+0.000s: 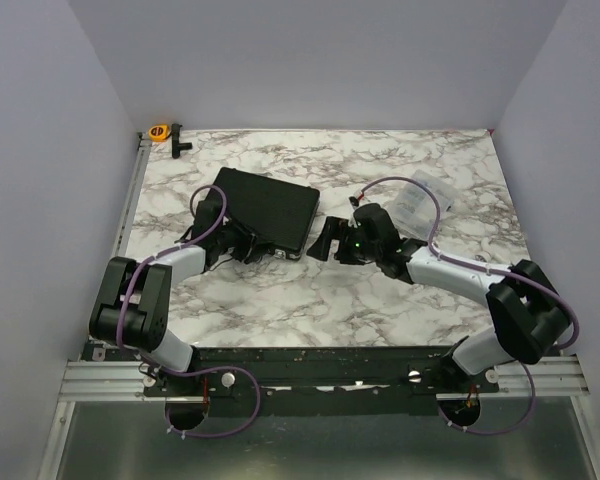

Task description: Pack up texas hold em set

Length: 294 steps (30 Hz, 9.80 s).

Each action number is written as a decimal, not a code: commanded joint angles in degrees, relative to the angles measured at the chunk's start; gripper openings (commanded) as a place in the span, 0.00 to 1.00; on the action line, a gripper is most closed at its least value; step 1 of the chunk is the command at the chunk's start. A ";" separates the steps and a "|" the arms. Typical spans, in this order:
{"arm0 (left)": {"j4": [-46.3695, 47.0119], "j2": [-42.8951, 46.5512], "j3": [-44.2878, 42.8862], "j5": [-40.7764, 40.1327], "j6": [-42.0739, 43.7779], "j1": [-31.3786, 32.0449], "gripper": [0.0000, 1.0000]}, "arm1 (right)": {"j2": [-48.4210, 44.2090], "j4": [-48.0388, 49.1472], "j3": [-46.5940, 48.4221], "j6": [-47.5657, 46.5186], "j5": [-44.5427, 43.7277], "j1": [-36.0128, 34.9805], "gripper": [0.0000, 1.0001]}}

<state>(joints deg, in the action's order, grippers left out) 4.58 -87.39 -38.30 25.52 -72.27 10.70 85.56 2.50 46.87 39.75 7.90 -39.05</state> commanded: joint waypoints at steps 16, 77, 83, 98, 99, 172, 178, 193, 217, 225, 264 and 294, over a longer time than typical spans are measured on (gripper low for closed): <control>-16.98 -0.12 -0.84 -5.73 10.78 1.28 0.41 | 8.18 8.24 3.05 17.62 -12.80 -7.99 0.74; -21.52 -9.42 -16.66 1.53 23.31 -6.83 0.45 | 22.90 2.67 6.86 4.18 -33.37 -17.20 0.61; -21.25 -8.13 -16.76 1.83 24.90 -7.06 0.45 | 12.14 3.35 5.47 -0.49 -29.44 -16.59 0.66; -22.16 8.11 -14.97 12.98 32.47 -15.42 0.55 | 14.41 7.88 15.63 -4.98 4.64 -4.07 0.60; -23.61 9.58 -14.88 12.67 33.64 -16.64 0.55 | 15.71 8.14 16.55 -5.94 6.51 -3.81 0.58; -34.99 -6.52 -18.84 -13.99 30.96 -23.05 0.48 | 24.73 17.10 11.00 -3.95 10.03 -0.15 0.37; -34.80 -7.90 -19.71 -12.85 30.96 -22.61 0.49 | 24.74 17.09 11.05 -3.84 10.21 -0.11 0.37; -36.43 -9.32 -21.91 -13.09 31.88 -22.44 0.50 | 24.99 17.18 11.05 -3.49 10.77 -0.13 0.36; -46.85 -13.46 -30.58 -19.70 30.00 -19.65 0.52 | 25.44 17.37 11.33 -3.12 11.62 -0.15 0.36; -47.71 -12.65 -30.32 -18.66 29.65 -19.58 0.52 | 25.53 17.56 11.36 -3.01 12.03 -0.15 0.36; -17.15 -3.28 -8.53 -16.86 0.33 -20.54 0.22 | 26.06 18.45 11.18 -2.54 12.88 -0.15 0.36; -14.15 42.43 -15.06 8.44 43.61 -2.88 0.72 | -27.10 -24.68 8.37 -8.46 -35.97 -0.16 0.77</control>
<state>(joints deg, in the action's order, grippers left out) -11.62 -48.18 -53.23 31.86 -31.68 7.55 65.93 -6.61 53.89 33.34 -14.52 -39.31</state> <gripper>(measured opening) 0.714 0.730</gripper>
